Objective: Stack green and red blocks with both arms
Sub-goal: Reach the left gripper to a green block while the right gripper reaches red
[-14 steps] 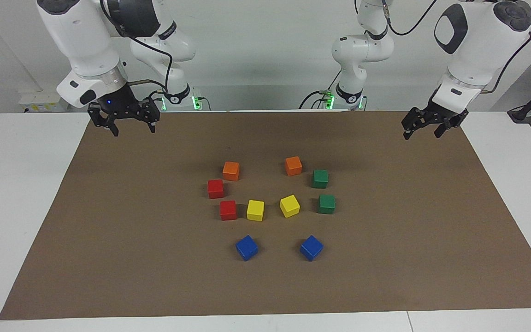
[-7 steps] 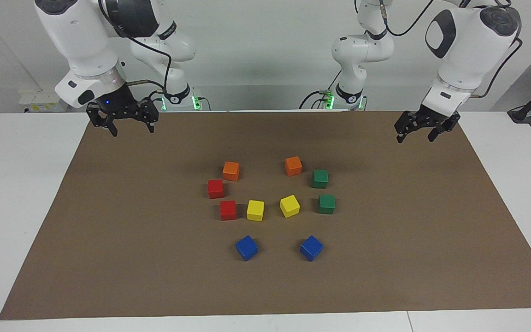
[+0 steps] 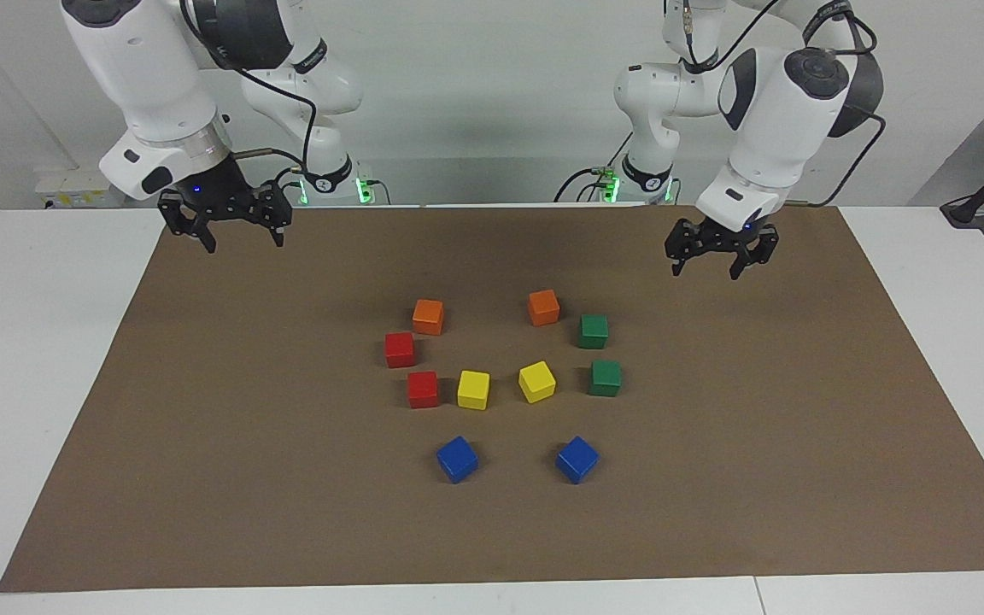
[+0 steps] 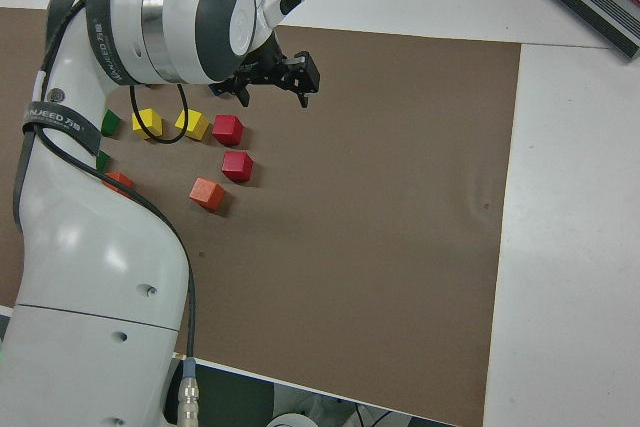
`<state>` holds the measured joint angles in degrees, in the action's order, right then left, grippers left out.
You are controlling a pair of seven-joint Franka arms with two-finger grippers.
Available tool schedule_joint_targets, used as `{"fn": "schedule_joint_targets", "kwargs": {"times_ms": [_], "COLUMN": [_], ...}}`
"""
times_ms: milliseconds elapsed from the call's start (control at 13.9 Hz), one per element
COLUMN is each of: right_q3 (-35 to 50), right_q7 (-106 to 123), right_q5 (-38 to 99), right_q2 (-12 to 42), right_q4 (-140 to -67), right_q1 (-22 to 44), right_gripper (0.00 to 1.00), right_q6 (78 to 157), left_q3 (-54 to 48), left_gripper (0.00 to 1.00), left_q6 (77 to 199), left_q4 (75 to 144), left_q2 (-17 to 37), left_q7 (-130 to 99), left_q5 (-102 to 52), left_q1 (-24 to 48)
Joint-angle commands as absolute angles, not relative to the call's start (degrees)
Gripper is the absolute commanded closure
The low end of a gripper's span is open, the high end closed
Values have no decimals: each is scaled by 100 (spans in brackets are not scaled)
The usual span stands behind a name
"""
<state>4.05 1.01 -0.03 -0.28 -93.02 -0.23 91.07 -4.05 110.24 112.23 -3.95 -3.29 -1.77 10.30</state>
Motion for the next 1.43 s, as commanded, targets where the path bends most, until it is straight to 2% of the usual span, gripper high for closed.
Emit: {"fn": "schedule_joint_targets", "kwargs": {"times_ms": [0, 287, 502, 861, 1076, 1363], "right_q3": [422, 448, 457, 457, 457, 466], "right_q7": [229, -437, -1518, -1494, -1503, -1617], "right_q5": [79, -8, -9, -367, -448, -405], "right_q2": [-105, -237, -28, 781, 1045, 1327], "right_q4": [-9387, -10053, -10336, -10336, -10459, -10529], "right_q1": [-53, 587, 1193, 1406, 1415, 1546], "right_gripper": [0, 0, 0, 0, 0, 0], "right_q6": [9193, 10395, 11081, 11400, 11434, 12074], "left_q3": [-325, -325, -325, -325, -325, -316], "left_gripper": [0, 0, 0, 0, 0, 0], "left_q6": [11609, 12031, 12585, 12726, 12884, 13069], "left_q4": [11645, 11672, 11927, 11936, 11953, 11962], "left_q2": [-300, 157, 481, 756, 957, 1195], "left_q7": [-360, -360, -430, -650, -659, -624], "left_q5": [-272, -299, -299, -439, -439, -439], "left_q1": [1344, 1686, 1941, 2205, 2232, 2347]}}
